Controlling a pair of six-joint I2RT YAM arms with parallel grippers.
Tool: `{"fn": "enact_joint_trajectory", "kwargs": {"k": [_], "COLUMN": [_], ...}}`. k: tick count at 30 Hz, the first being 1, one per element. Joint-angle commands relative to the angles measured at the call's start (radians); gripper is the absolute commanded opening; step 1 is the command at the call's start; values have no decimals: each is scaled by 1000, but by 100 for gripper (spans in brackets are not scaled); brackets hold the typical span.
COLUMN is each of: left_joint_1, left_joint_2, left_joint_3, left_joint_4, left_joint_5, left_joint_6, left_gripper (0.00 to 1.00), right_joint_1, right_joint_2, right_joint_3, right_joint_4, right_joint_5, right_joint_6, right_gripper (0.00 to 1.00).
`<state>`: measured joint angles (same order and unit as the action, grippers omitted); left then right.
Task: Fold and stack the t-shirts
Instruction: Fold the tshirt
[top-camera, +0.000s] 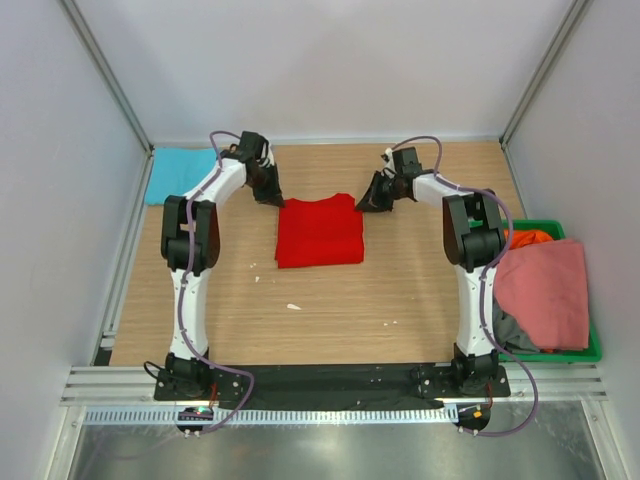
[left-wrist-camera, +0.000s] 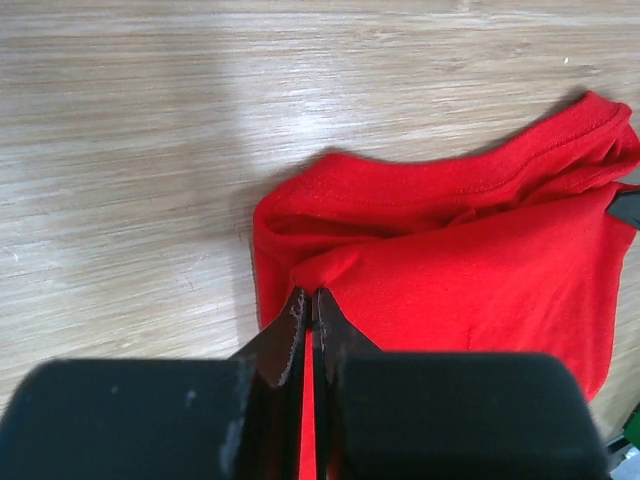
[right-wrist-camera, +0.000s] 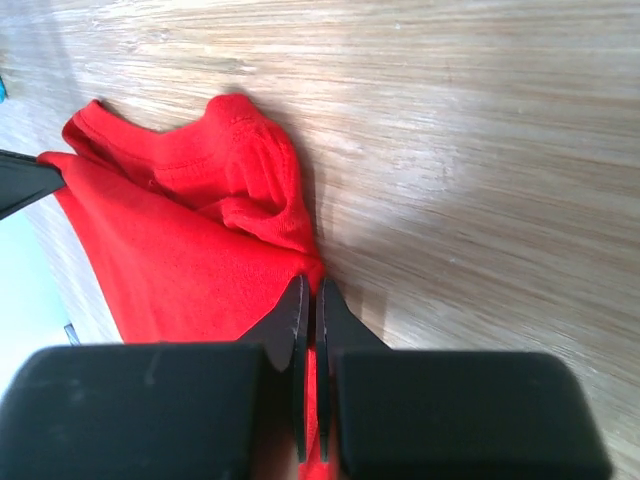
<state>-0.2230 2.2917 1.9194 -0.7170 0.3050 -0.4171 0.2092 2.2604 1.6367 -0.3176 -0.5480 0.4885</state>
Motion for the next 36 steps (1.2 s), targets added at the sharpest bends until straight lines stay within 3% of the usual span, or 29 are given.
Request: {"fn": "enact_joint_trajectory", "kwargs": {"k": [1,9,18,22,30,36], "left_joint_1": [4,4,5,10,25,40], "left_joint_2": [-46,-205,-302,-235,43,170], "left_joint_3": [36,-100,-180,-122,150,277], "left_joint_4": [-4,-6,-13,-25,-71,-68], "left_joint_5": [9,-55,-135,-158,-257,-263], "left_joint_6": [-14,-69,-103,-106,-54,-81], "left_gripper": [0,0,0,0,0,0], "right_joint_1": [4,25,71,76,59,18], "right_joint_2": [-105,-294,-383,-297,112,250], "right_joint_3": [-38,-81,-88,9,349,489], "right_joint_4": [87,-31,20,48,81,81], "right_joint_5": [12,71,68,57,68,74], "right_joint_6": [44,39,71,62,33,61], "right_gripper": [1,1,1,1,1,2]}}
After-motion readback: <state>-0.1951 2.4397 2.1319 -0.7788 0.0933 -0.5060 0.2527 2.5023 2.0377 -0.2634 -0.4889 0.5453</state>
